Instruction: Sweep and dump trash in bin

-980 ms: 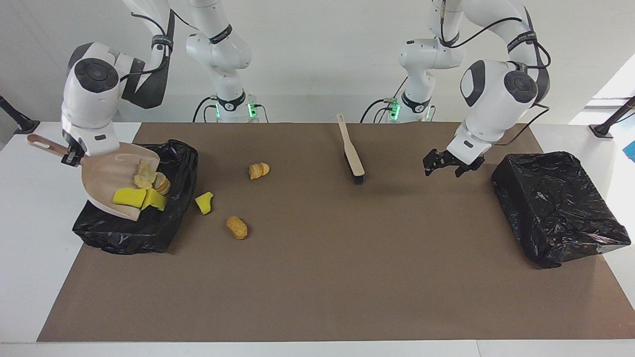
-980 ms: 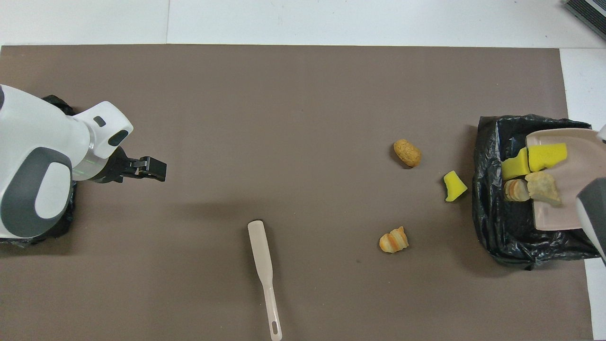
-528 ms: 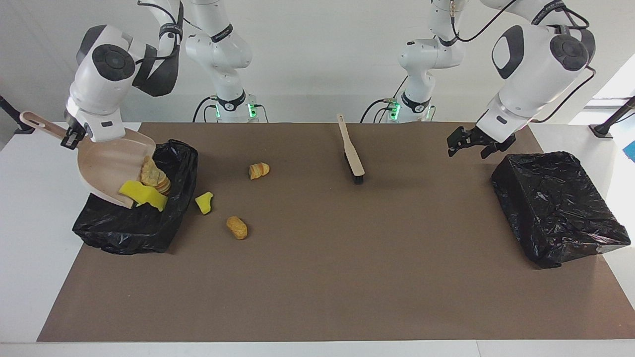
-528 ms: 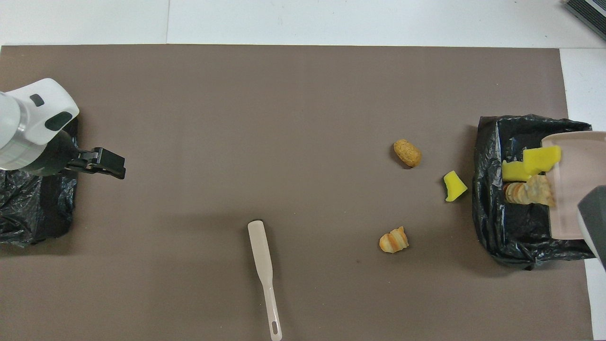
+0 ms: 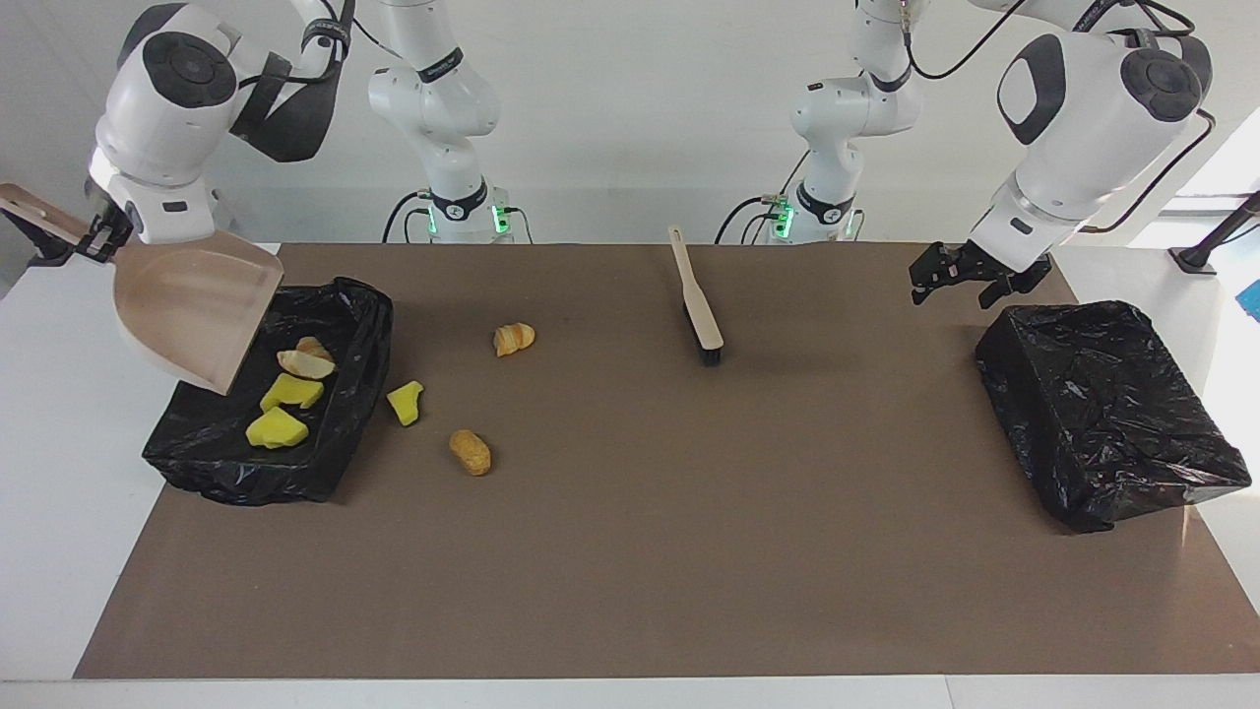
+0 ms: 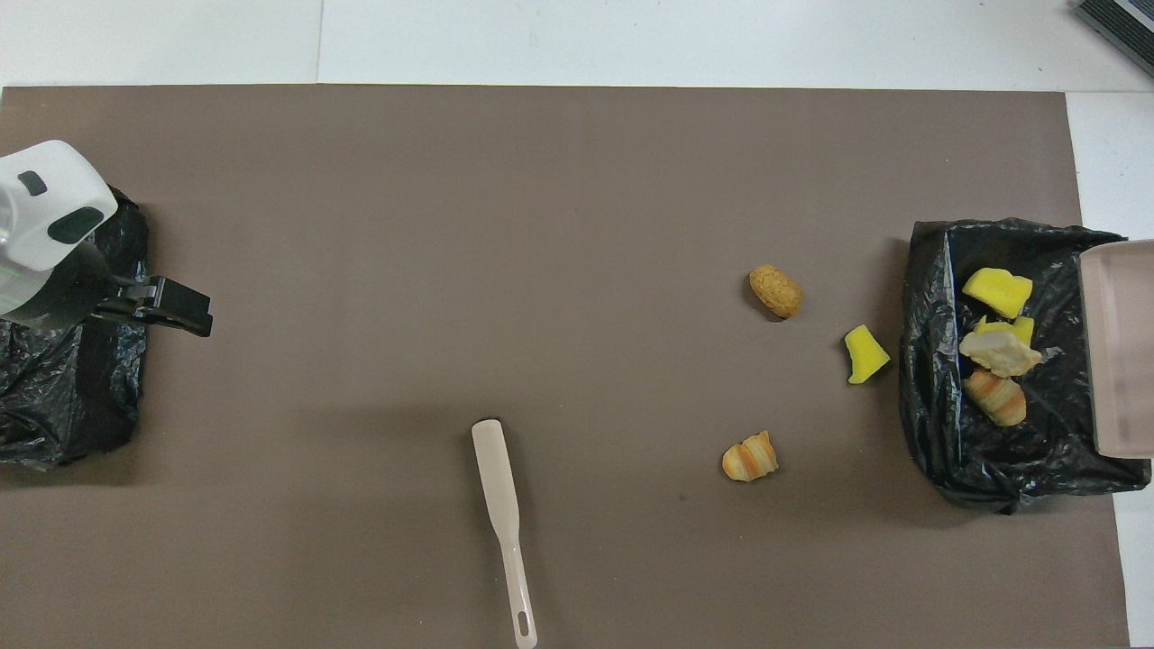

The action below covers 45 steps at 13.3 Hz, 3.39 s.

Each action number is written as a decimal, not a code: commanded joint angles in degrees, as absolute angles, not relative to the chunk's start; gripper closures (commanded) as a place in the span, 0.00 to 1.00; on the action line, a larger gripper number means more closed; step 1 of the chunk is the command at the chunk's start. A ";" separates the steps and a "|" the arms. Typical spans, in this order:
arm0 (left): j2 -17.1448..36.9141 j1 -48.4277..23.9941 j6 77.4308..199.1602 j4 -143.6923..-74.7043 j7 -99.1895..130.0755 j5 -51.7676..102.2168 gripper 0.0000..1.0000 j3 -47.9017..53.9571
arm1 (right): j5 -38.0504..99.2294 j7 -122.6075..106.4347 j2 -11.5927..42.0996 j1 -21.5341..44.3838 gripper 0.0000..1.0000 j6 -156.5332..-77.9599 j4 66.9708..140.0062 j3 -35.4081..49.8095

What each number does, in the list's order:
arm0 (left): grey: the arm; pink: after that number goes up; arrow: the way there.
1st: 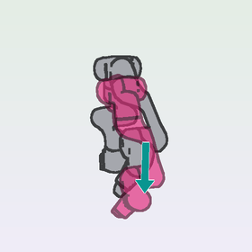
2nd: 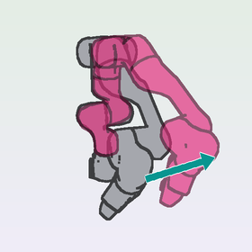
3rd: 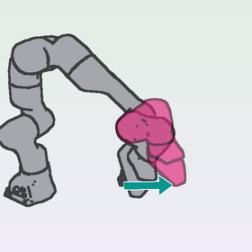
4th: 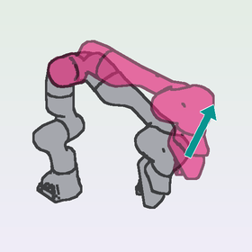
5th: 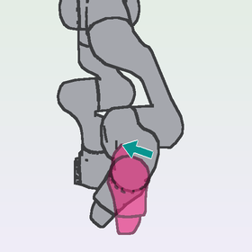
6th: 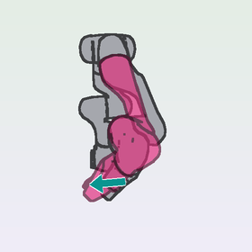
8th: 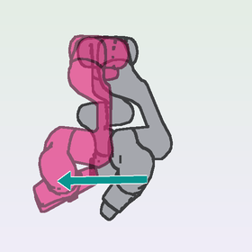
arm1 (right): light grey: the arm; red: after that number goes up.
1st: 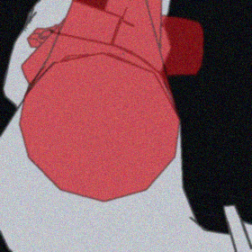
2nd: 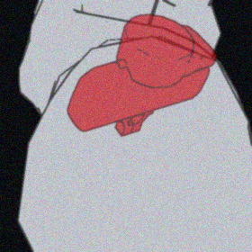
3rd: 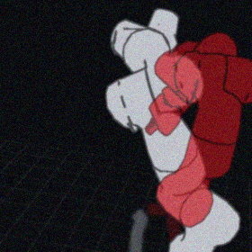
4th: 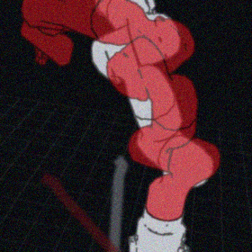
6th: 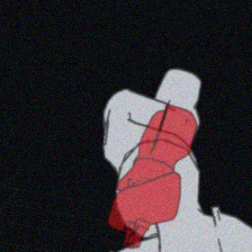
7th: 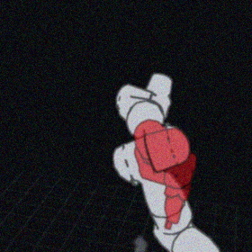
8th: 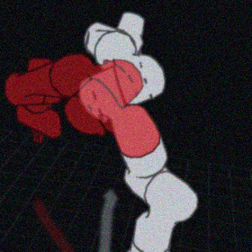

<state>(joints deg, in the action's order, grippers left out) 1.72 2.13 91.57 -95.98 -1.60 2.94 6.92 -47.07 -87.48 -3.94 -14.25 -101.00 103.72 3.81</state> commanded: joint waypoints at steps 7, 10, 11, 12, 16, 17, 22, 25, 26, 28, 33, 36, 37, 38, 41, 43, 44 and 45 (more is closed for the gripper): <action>-0.08 -4.28 92.20 -93.52 -2.20 1.58 0.00 1.87 | -30.08 -55.43 -3.34 -9.43 1.00 -99.41 102.31 8.79; -1.41 -4.13 92.29 -94.31 -4.65 1.67 0.00 0.79 | -22.79 -35.40 -0.54 -2.92 1.00 -99.23 101.00 8.79; -1.49 -4.13 92.37 -94.57 -4.66 1.67 0.00 0.70 | -20.15 -29.33 1.65 -1.33 1.00 -99.05 98.99 8.79; -1.58 -4.04 92.37 -94.74 -4.83 1.67 0.00 0.62 | -17.86 -24.31 4.02 0.77 1.00 -99.05 96.70 8.79; -2.55 -4.48 90.97 -95.62 -4.83 1.50 0.00 0.53 | -9.35 -0.60 15.80 8.85 1.00 -96.69 86.59 8.79; -2.64 -4.40 89.66 -95.71 -4.92 1.32 0.00 0.53 | -6.36 4.95 17.13 10.27 1.00 -97.46 85.62 8.79; -3.25 -4.05 89.03 -94.93 -4.48 1.41 0.00 0.44 | -6.06 25.99 29.50 22.40 1.00 -100.02 74.91 8.53; -3.34 -4.04 88.86 -94.75 -4.39 1.41 0.00 -0.88 | -5.98 32.41 35.93 26.71 1.00 -100.19 67.43 8.70; -3.34 -4.04 88.94 -94.75 -4.39 1.41 0.00 -0.88 | -5.54 34.17 38.82 27.59 1.00 -100.11 64.37 8.79; -3.34 -4.04 88.86 -94.75 -4.39 1.41 0.00 -0.88 | -5.36 36.38 41.82 29.87 1.00 -101.41 61.44 8.79; -3.34 -4.04 88.94 -94.75 -4.39 1.41 0.00 -0.88 | -3.08 39.10 44.90 31.02 1.00 -106.51 60.21 11.77; -3.34 -4.04 88.95 -94.75 -4.48 1.41 0.00 -0.88 | -3.08 39.64 45.44 31.03 1.00 -107.05 60.29 12.66; -3.34 -4.04 88.86 -94.75 -4.40 1.41 0.00 -0.88 | -3.08 39.64 45.87 31.11 1.00 -107.57 60.29 12.74; -3.34 -4.04 88.94 -94.75 -4.39 1.41 0.00 -0.88 | -3.08 39.64 46.14 31.11 1.00 -108.80 60.38 12.74; -3.34 -4.04 88.95 -94.75 -4.40 1.41 0.00 -0.88 | -2.90 38.59 45.97 30.94 1.00 -108.20 60.82 12.83; -3.34 -4.04 88.95 -94.75 -4.39 1.41 0.00 -0.88 | -2.90 38.50 46.23 30.94 1.00 -108.45 61.43 13.27; -3.34 -4.04 88.95 -94.75 -4.39 1.41 0.00 -0.88 | -2.90 38.50 46.23 31.02 1.00 -108.63 61.70 13.36; -3.34 -4.04 88.95 -94.75 -4.39 1.41 0.00 -0.88 | -2.90 38.50 46.23 31.03 1.00 -108.46 61.79 13.36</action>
